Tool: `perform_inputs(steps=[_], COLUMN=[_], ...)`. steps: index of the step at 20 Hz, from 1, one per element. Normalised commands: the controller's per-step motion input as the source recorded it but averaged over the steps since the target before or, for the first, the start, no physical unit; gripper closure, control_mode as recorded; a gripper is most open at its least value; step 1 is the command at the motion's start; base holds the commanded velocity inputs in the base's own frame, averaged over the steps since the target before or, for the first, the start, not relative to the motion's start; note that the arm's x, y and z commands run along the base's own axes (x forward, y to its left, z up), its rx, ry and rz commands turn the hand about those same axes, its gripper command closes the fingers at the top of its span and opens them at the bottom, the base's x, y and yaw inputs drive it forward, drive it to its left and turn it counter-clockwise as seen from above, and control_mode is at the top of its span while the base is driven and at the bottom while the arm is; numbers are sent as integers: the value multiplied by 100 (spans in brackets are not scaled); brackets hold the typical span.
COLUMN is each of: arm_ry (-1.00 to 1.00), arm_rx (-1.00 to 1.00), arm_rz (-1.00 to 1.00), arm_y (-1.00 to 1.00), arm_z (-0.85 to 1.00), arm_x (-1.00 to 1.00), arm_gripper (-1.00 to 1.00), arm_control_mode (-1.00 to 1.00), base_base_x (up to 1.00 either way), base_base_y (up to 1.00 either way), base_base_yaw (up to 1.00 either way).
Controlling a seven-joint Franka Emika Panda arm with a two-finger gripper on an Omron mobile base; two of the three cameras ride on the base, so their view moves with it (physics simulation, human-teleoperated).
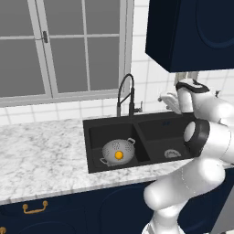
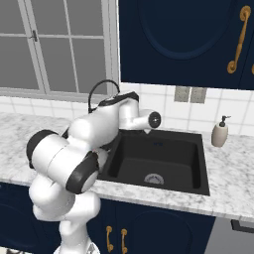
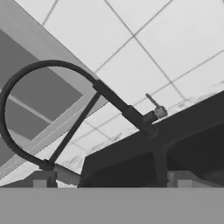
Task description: Put the colander in the sink, put the tangerine in the colander, and turn on the sink faucet and pour water over the colander.
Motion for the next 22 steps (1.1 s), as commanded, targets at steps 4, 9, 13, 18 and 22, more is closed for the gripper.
perform_inputs(steps=[4,9,13,18,22], arm_ry=[0,4,4,2,0], arm_rx=[0,0,0,0,0], arm_rz=[10,9,10,10,8], arm_y=[9,0,0,17,30], arm_z=[-43,-44,-26,-18,-13], arm_x=[74,66,67,53,29], arm_gripper=[-100,-100,-100,-100,-100], arm_control_mode=[-100,-100,-100,-100,-100], base_base_x=[0,0,0,0,0], base_base_y=[0,0,0,0,0], base_base_yaw=[0,0,0,0,0])
